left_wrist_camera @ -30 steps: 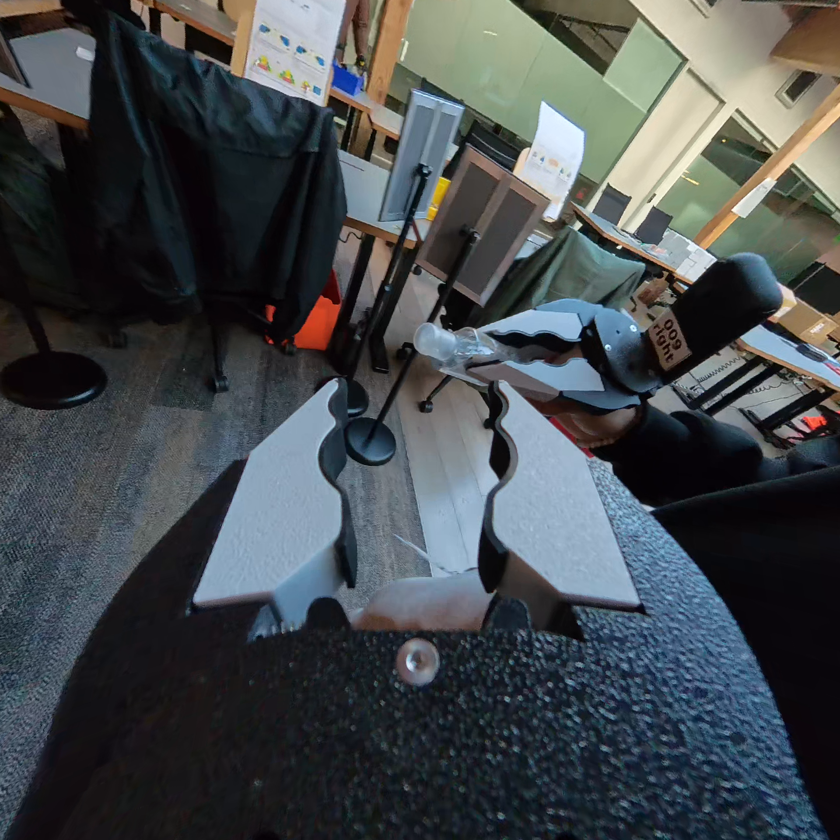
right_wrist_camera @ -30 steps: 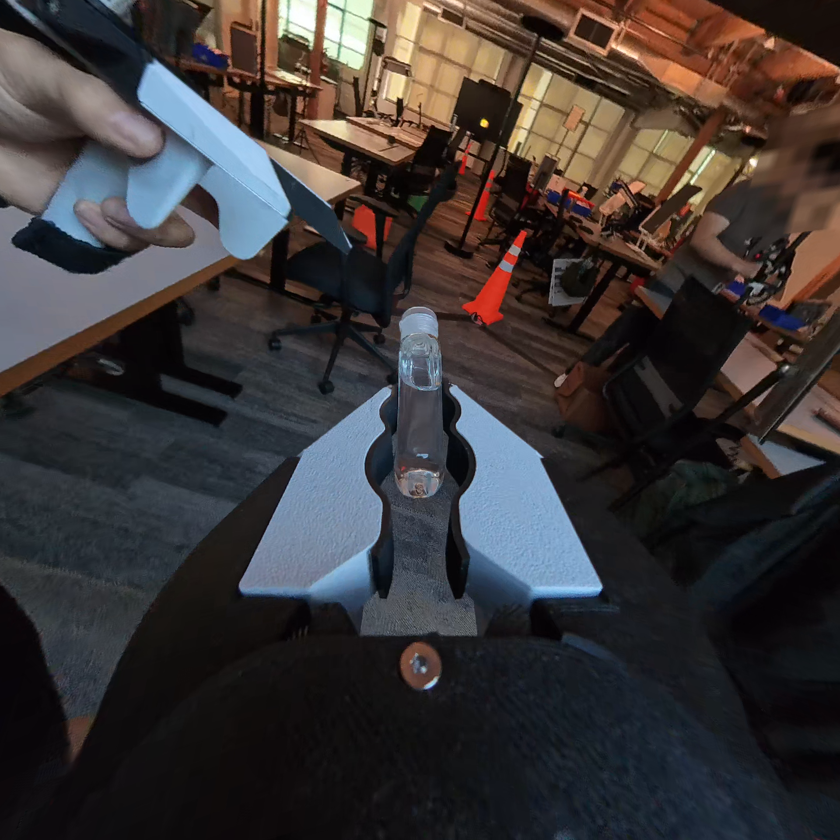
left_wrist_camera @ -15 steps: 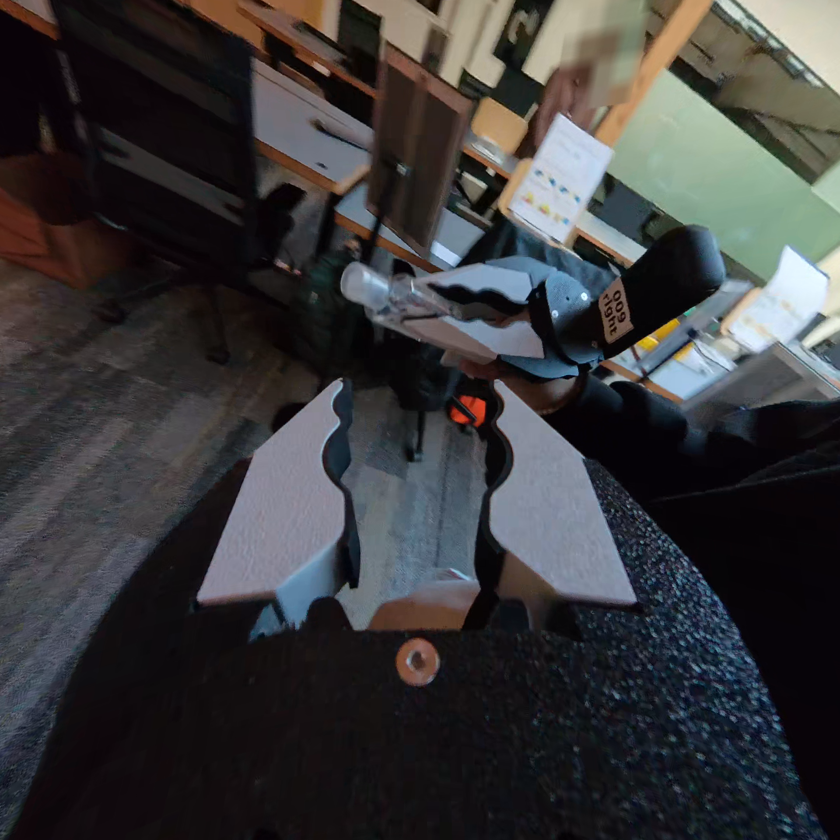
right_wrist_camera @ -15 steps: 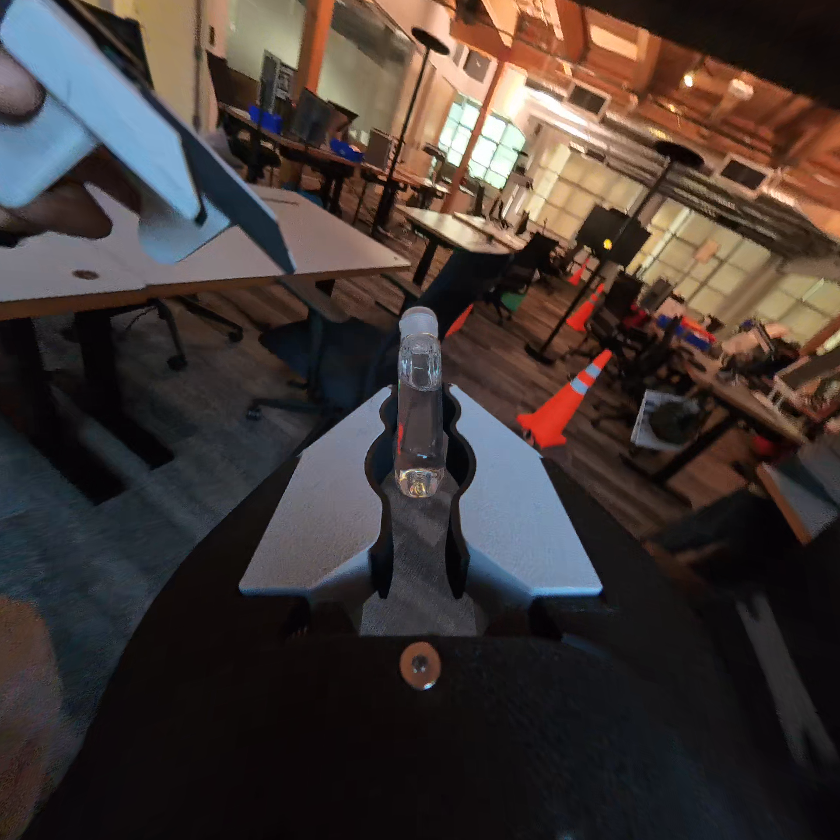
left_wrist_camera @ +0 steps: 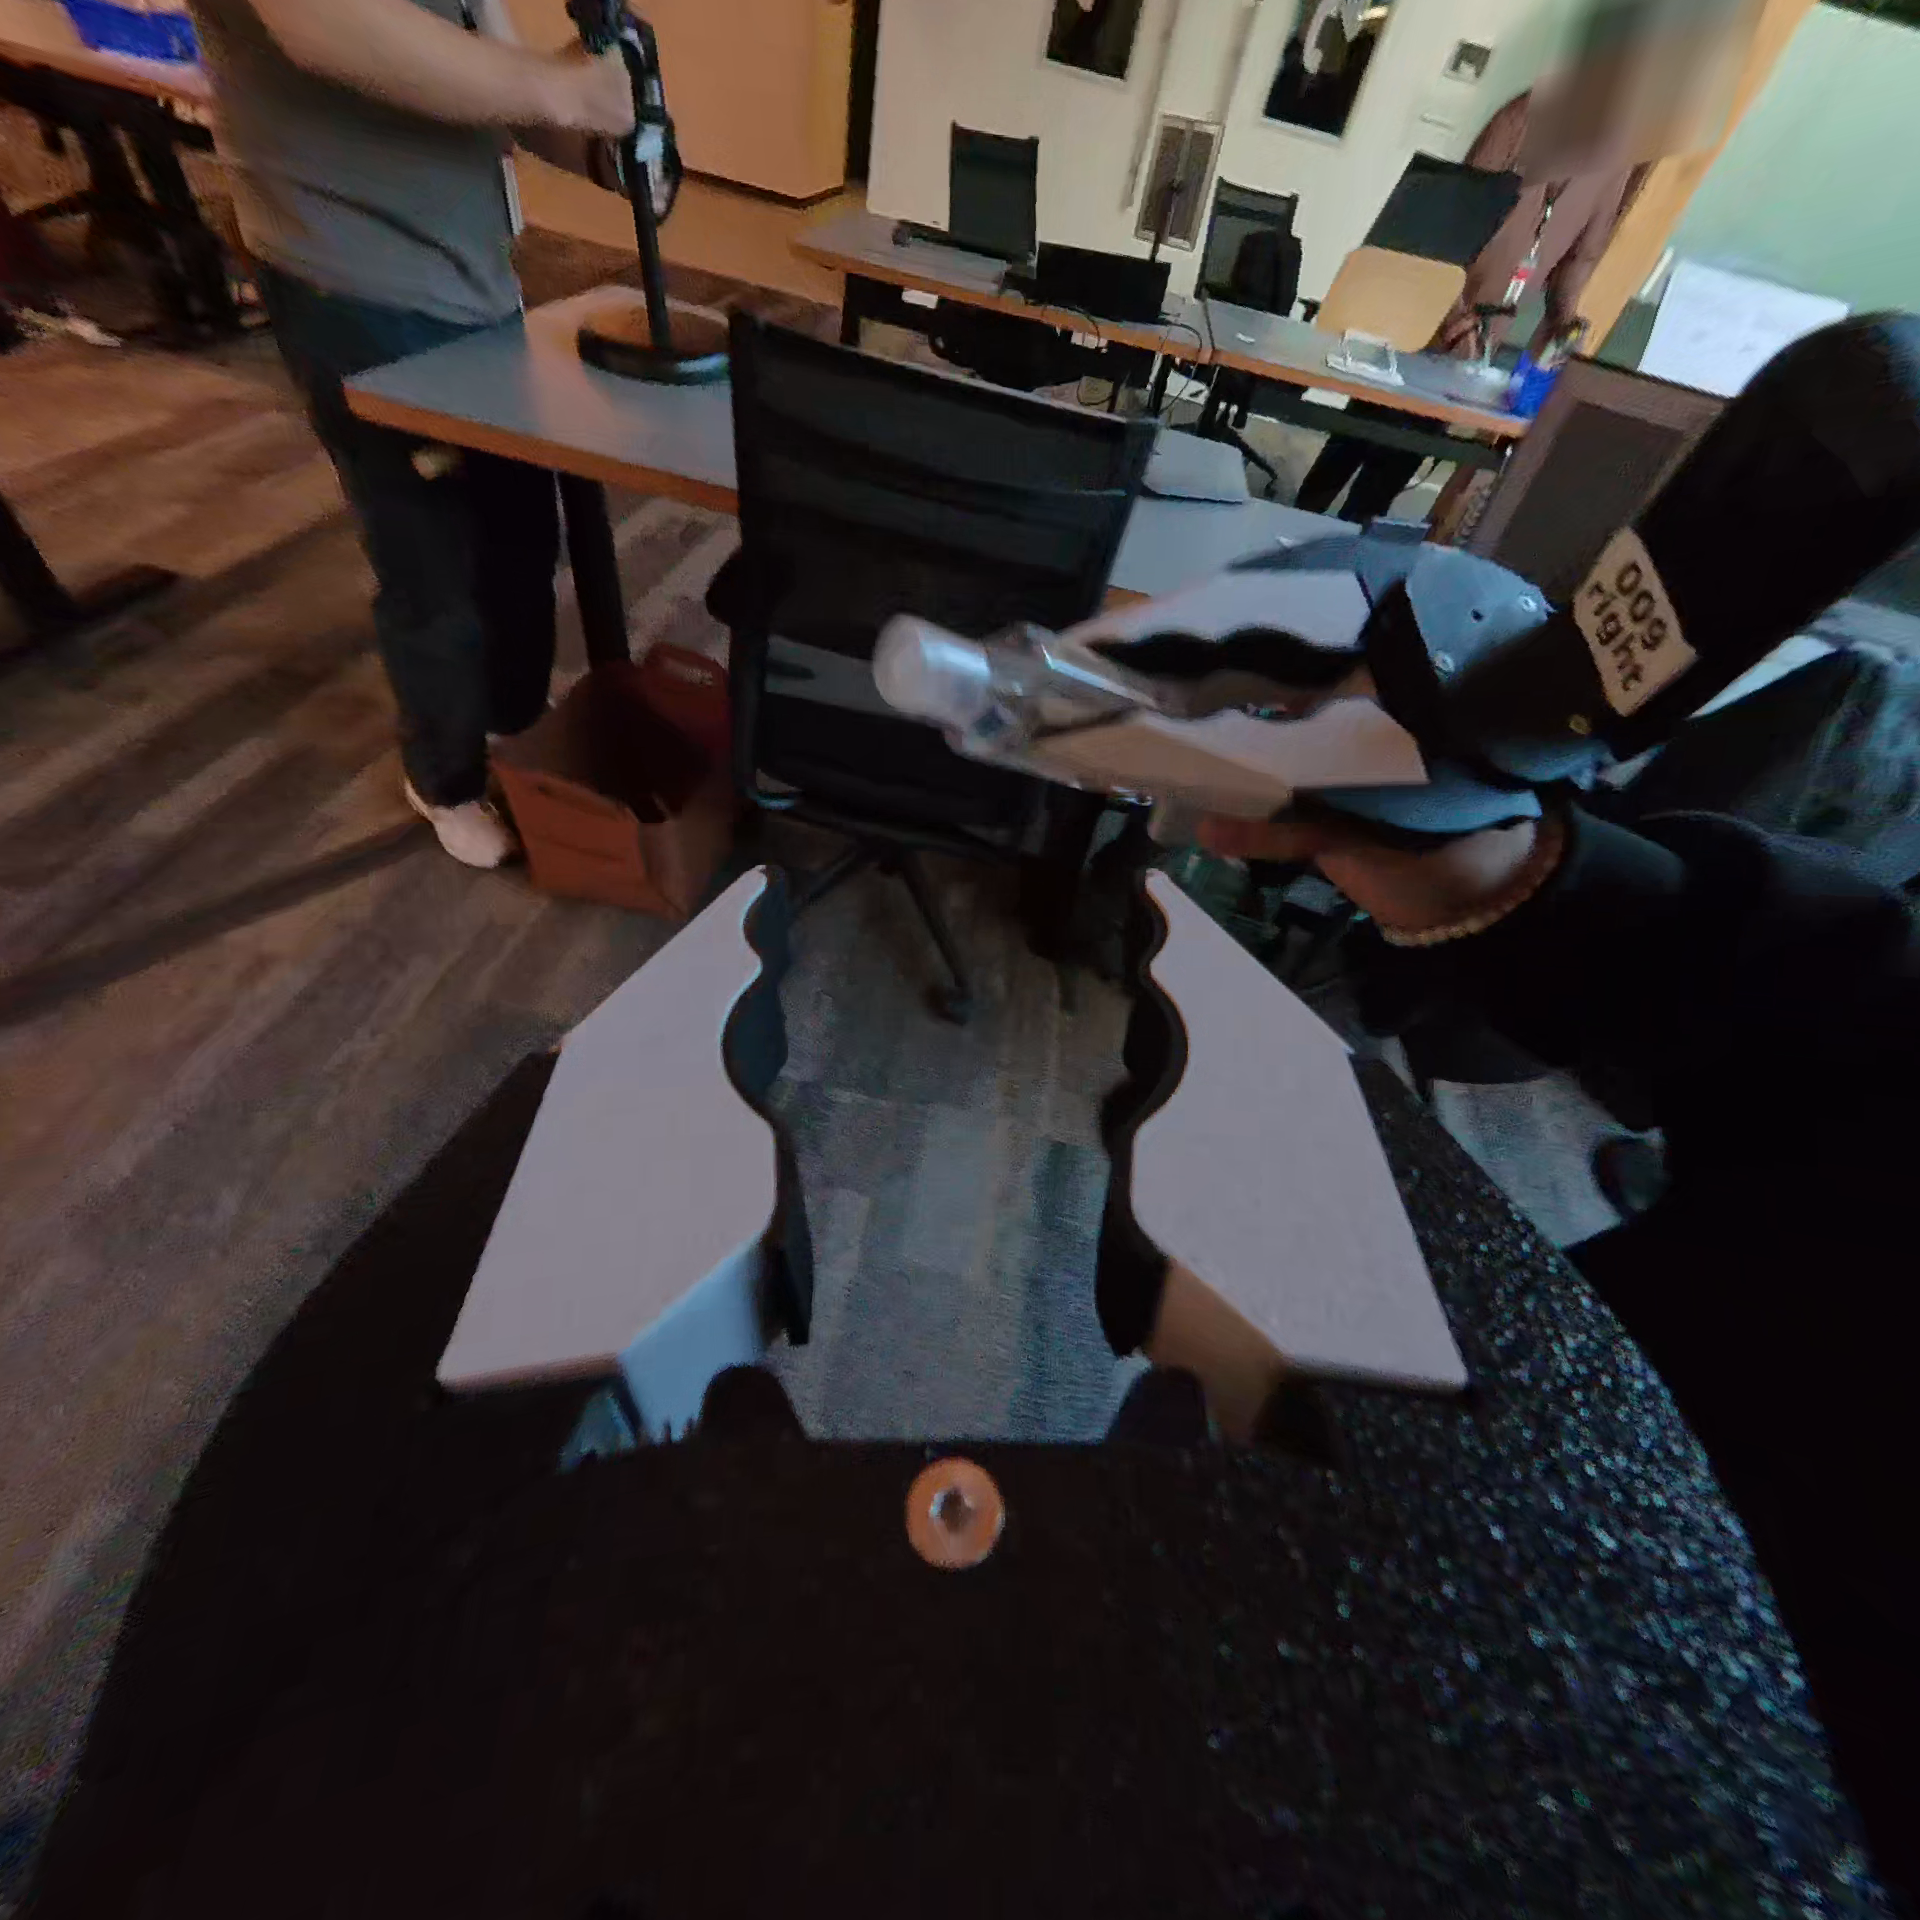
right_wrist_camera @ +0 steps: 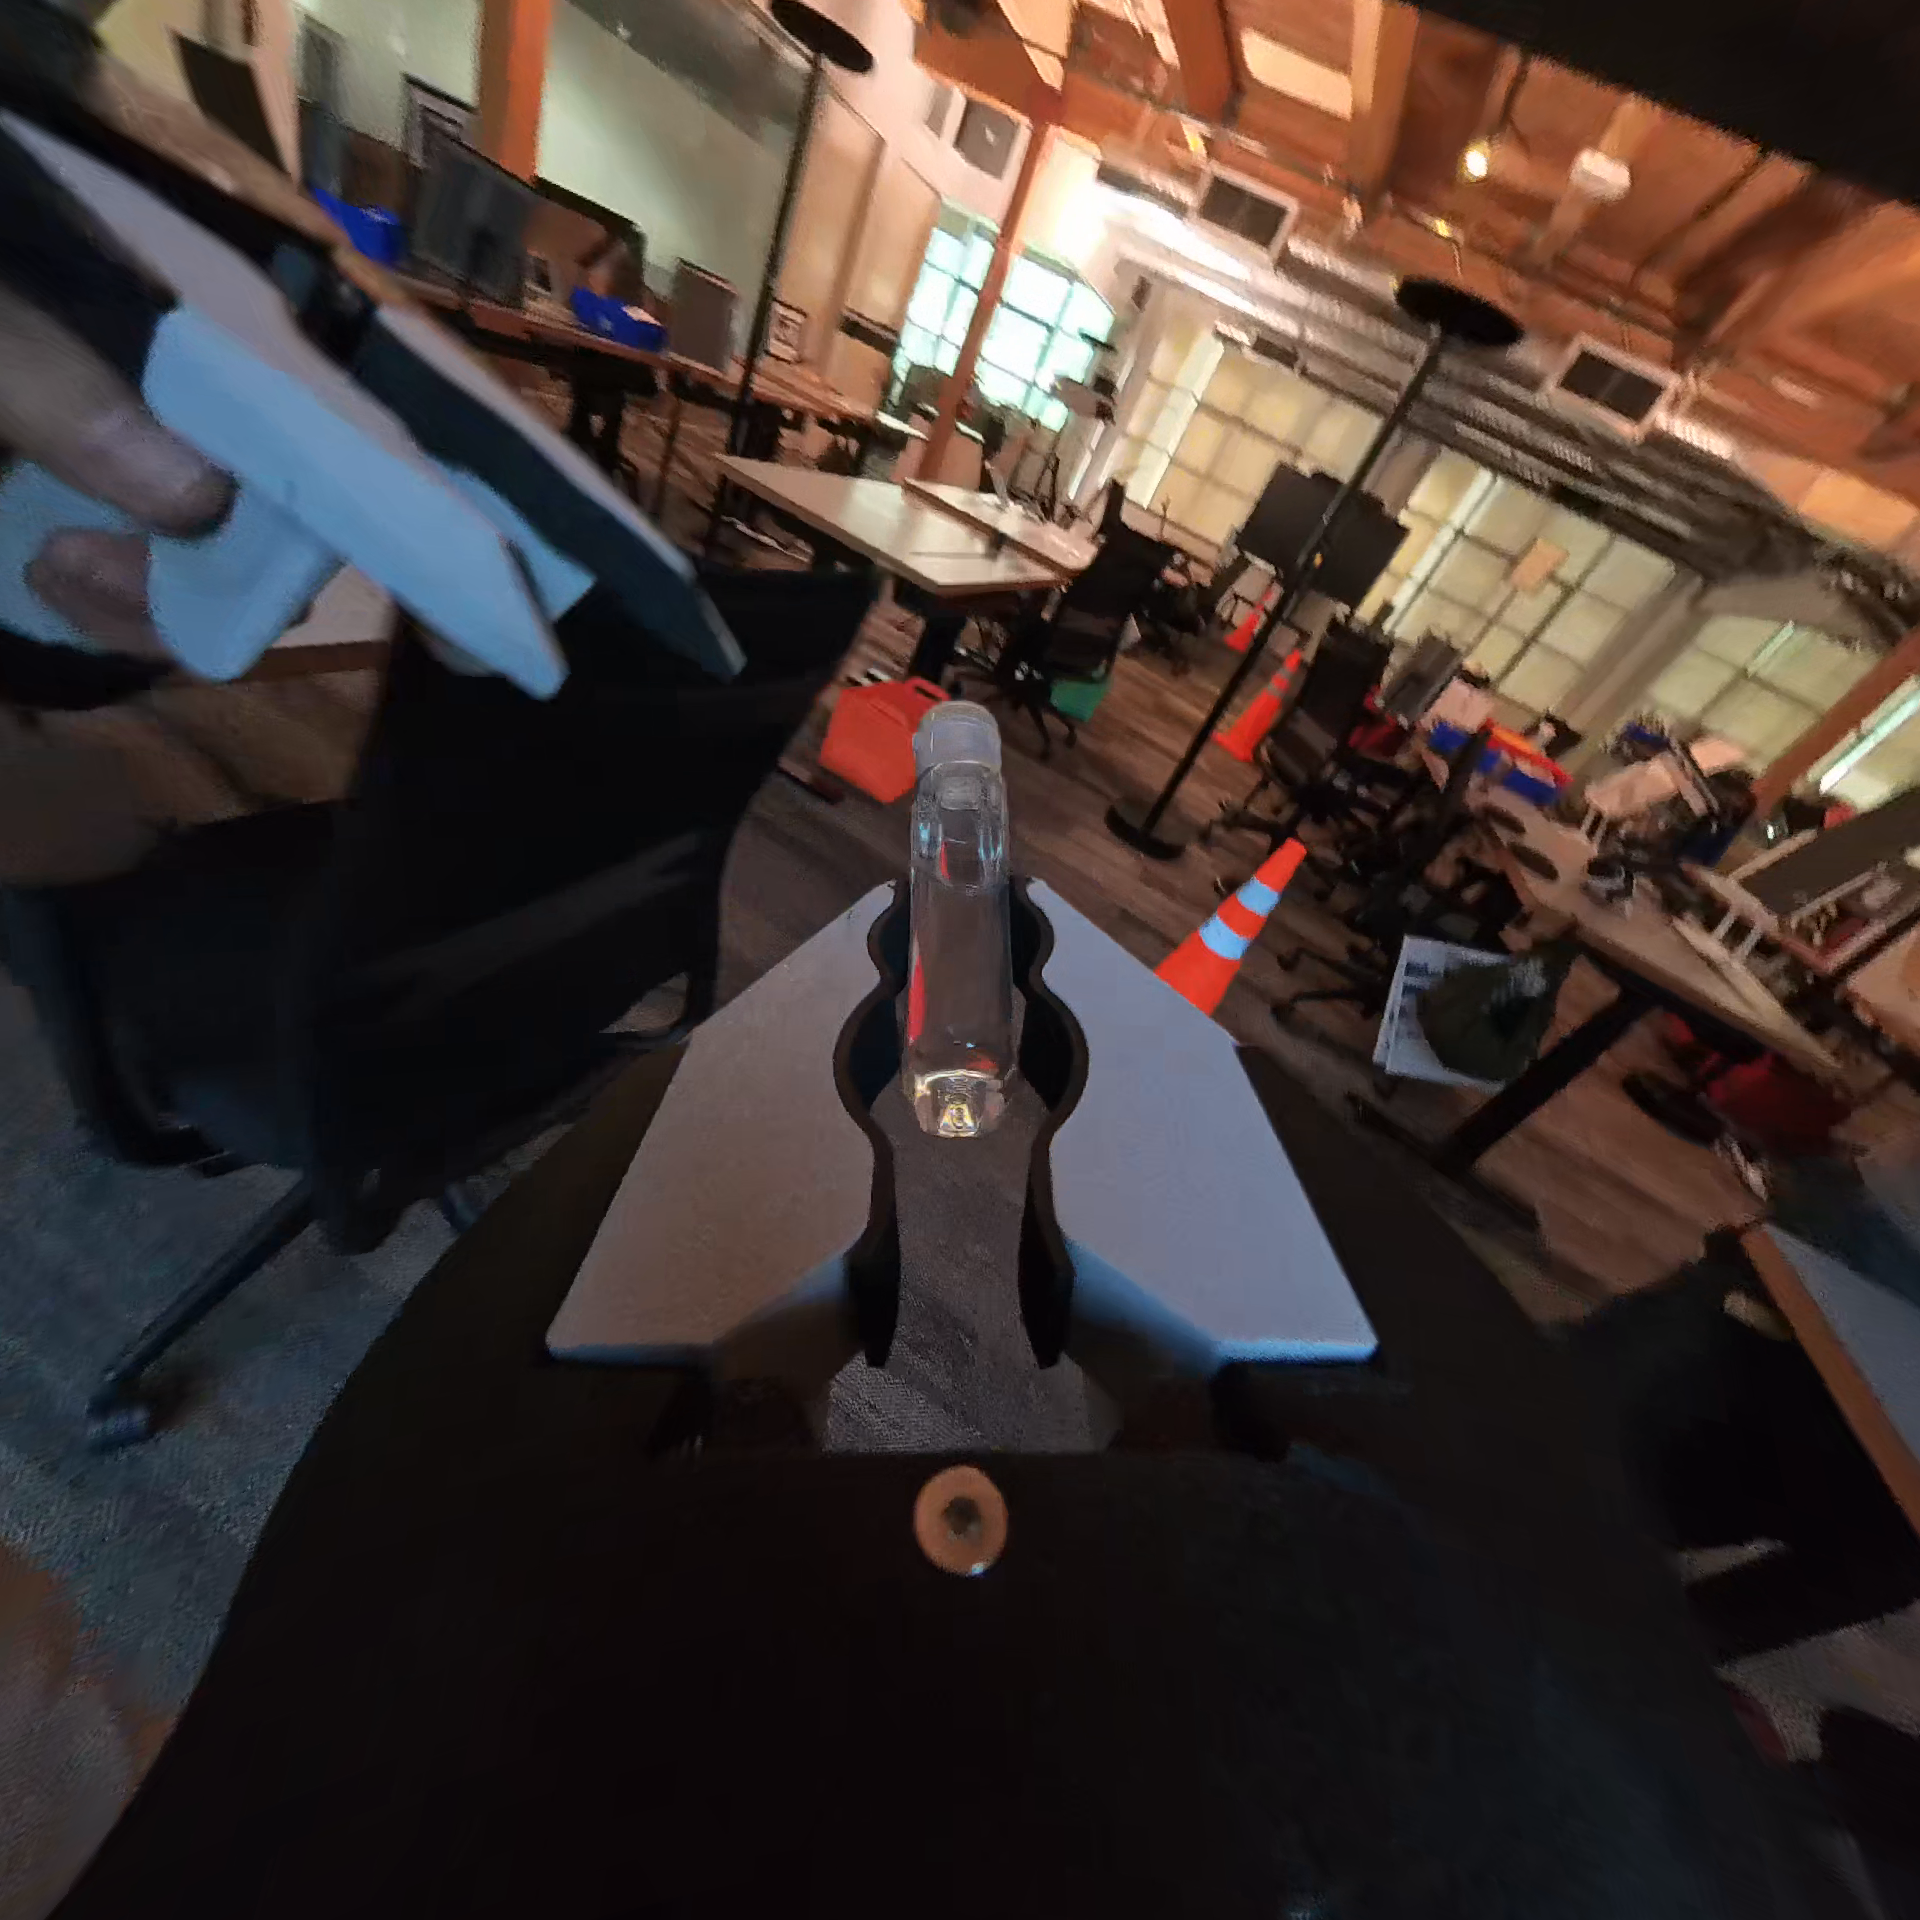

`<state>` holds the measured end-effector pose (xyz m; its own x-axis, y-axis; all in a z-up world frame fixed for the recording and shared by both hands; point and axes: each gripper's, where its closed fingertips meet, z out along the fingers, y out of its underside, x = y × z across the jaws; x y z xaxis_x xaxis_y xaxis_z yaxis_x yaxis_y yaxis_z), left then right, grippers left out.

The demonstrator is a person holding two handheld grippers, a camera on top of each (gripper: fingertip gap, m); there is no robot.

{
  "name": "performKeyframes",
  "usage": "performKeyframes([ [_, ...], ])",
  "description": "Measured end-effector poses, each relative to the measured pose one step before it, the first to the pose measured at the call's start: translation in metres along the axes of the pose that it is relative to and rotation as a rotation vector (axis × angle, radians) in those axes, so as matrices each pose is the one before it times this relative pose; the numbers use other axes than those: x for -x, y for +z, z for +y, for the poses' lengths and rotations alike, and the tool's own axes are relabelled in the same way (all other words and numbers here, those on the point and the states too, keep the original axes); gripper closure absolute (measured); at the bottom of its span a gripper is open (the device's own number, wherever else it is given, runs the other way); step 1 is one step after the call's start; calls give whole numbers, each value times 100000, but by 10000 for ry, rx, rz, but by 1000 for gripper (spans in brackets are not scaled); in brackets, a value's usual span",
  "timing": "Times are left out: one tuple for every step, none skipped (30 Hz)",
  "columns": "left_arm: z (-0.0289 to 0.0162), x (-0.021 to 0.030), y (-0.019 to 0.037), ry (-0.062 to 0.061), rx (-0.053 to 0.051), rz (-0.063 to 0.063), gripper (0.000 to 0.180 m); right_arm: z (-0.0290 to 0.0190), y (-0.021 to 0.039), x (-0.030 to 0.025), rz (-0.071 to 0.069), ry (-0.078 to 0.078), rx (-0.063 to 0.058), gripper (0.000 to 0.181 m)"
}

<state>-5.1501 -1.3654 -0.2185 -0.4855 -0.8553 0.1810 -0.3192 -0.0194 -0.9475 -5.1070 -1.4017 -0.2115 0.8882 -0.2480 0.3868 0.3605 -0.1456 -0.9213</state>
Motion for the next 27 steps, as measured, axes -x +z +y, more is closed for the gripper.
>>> performKeyframes([
  [-1943,3276,1588,303,42,100,118,877,2115,-2071,140,111,188,165],
  [-1834,3211,1611,271,79,81,118,705,1831,-1872,200,-32,212,165],
  [-1717,3101,1712,158,123,102,118,791,1987,-1774,180,4,246,165],
  [-1616,3098,1679,6,115,90,118,753,1964,-1601,140,140,191,164],
  [-1563,2936,1597,-36,31,118,118,755,1965,-1553,141,281,92,165],
  [-1505,2748,1518,63,-90,180,119,897,2027,-1523,146,387,50,165],
  [-1297,2813,1428,118,-165,127,119,981,2170,-1462,132,392,75,165],
  [-910,3006,1413,62,-125,37,120,1067,2362,-1674,140,251,118,165],
  [-550,3009,1345,-4,-47,54,120,1013,2497,-1803,158,41,137,165],
  [-293,2956,1251,-17,-39,128,120,931,2692,-1848,103,-62,145,165],
  [-177,3033,1147,-6,-78,121,120,722,2942,-1933,55,-69,48,165],
  [-137,3276,1032,-36,-88,20,120,570,3161,-2007,17,13,-58,165],
  [-59,3437,1007,-78,-25,-46,121,372,3346,-1992,-55,47,-137,165],
  [-24,3371,963,-98,61,-20,121,222,3514,-1974,-122,-2,-178,165],
  [-113,3329,934,-158,103,-4,121,227,3676,-2060,-110,-84,-199,165],
  [-259,3079,877,-233,116,-17,120,332,3788,-2204,-118,-6,-97,165],
  [-479,3132,739,-247,113,-39,119,-33,3900,-2053,-116,89,-66,165],
  [-736,3236,606,-199,73,-68,119,-283,3766,-2193,-101,-29,-214,165],
  [-859,3154,563,-164,52,-127,119,-303,3673,-2075,-130,-168,-154,165],
  [-916,3085,554,-140,70,-187,119,-231,3466,-2054,-116,-176,13,165],
  [-944,2956,628,-94,64,-183,119,-367,3209,-2093,-37,-150,-35,165],
  [-970,2827,789,-73,46,-123,119,-316,2876,-1997,-40,-83,-110,165],
  [-914,2774,1035,-110,47,-54,119,13,2714,-1869,-119,-9,-85,165],
  [-906,2782,1172,-158,36,39,118,379,2622,-2014,-58,-21,-18,165],
  [-969,2723,1240,-180,-36,108,118,501,2260,-1631,21,-114,48,165],
  [-1127,2664,1417,-155,-123,119,119,859,2400,-2070,28,-171,78,165],
  [-1182,2881,1568,-93,-136,111,119,1048,2421,-2185,58,-138,83,165],
])
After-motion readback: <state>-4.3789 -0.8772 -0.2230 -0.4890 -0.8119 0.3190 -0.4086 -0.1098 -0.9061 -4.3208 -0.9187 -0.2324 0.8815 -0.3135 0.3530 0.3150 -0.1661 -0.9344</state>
